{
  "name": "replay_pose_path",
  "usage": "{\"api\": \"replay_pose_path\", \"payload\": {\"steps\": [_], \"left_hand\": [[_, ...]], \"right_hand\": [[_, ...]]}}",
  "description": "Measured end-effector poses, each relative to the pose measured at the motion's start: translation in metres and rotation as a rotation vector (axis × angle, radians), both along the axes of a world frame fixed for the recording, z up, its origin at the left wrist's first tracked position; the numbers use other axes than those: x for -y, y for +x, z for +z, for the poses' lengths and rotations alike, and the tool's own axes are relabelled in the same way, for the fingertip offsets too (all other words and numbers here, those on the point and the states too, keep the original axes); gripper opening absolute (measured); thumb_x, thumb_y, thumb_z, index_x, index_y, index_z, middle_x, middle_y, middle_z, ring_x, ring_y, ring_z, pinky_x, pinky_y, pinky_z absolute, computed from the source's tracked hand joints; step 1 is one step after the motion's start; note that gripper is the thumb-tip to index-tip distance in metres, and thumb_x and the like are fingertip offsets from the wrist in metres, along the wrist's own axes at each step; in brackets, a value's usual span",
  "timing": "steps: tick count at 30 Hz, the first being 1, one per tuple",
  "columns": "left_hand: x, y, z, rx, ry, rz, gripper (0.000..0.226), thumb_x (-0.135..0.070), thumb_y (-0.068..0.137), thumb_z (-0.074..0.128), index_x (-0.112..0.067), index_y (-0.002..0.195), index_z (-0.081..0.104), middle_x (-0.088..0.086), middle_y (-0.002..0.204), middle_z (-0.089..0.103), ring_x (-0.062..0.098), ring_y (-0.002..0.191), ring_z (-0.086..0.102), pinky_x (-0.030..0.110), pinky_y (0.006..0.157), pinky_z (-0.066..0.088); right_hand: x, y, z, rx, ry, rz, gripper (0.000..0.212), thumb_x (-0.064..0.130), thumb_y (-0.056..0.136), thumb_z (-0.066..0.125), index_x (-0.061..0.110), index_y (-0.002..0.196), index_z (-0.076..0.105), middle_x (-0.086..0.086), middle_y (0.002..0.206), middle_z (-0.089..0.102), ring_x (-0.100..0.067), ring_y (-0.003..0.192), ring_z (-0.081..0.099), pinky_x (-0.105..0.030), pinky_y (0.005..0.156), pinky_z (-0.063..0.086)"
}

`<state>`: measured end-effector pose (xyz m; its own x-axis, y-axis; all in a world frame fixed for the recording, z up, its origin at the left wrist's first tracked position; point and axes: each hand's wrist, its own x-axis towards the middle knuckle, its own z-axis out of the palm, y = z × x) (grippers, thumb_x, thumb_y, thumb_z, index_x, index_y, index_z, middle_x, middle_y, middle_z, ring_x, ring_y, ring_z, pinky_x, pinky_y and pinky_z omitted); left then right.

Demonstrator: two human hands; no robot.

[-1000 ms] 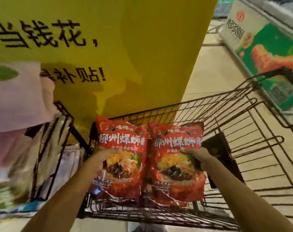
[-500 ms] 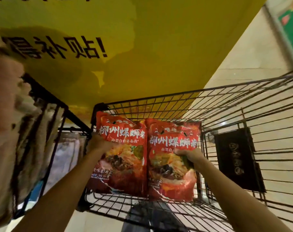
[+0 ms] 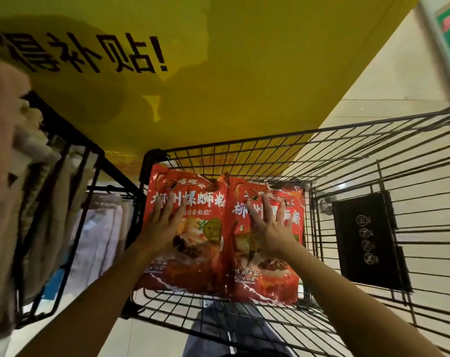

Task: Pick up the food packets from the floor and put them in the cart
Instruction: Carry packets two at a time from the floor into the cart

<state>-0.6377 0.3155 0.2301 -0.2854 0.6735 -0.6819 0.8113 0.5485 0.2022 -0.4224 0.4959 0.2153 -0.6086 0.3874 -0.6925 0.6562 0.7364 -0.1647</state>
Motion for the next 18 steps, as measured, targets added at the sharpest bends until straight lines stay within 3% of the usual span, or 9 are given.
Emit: {"api": "replay_pose_path", "payload": {"steps": [4,9,13,18], "left_hand": [[0.003,-0.005,-0.006,-0.011,-0.008,0.013,0.156,-0.08,0.031,0.066,-0.029,0.13,-0.043,0.004,0.133,-0.057,0.038,0.13,-0.042,0.062,0.107,-0.005],[-0.003,-0.001,0.0,-0.087,-0.015,-0.027,0.154,-0.076,0.04,0.073,-0.031,0.13,-0.044,0.006,0.138,-0.053,0.04,0.131,-0.039,0.06,0.11,-0.005],[-0.016,0.004,0.011,-0.181,-0.058,-0.066,0.151,-0.078,0.043,0.071,-0.032,0.127,-0.046,0.009,0.141,-0.049,0.045,0.135,-0.032,0.059,0.11,-0.012],[-0.019,0.012,0.016,-0.267,-0.001,-0.116,0.143,-0.072,0.053,0.072,-0.028,0.138,-0.034,0.011,0.143,-0.045,0.039,0.135,-0.032,0.063,0.112,-0.008]], "right_hand": [[0.007,-0.007,-0.002,0.053,0.057,0.053,0.147,0.067,0.048,0.077,0.039,0.133,-0.04,-0.009,0.141,-0.049,-0.056,0.133,-0.025,-0.073,0.105,0.01],[0.018,-0.017,-0.003,0.093,0.117,0.054,0.146,0.072,0.049,0.073,0.035,0.133,-0.041,-0.011,0.138,-0.049,-0.058,0.132,-0.024,-0.075,0.103,0.012],[0.009,-0.011,0.001,0.036,0.053,-0.005,0.14,0.062,0.053,0.078,0.041,0.141,-0.029,-0.007,0.148,-0.041,-0.054,0.135,-0.021,-0.07,0.107,0.011],[0.001,-0.003,0.006,-0.047,0.067,-0.024,0.118,0.053,0.068,0.075,0.041,0.147,-0.013,-0.003,0.156,-0.026,-0.05,0.14,-0.012,-0.064,0.111,0.019]]}}
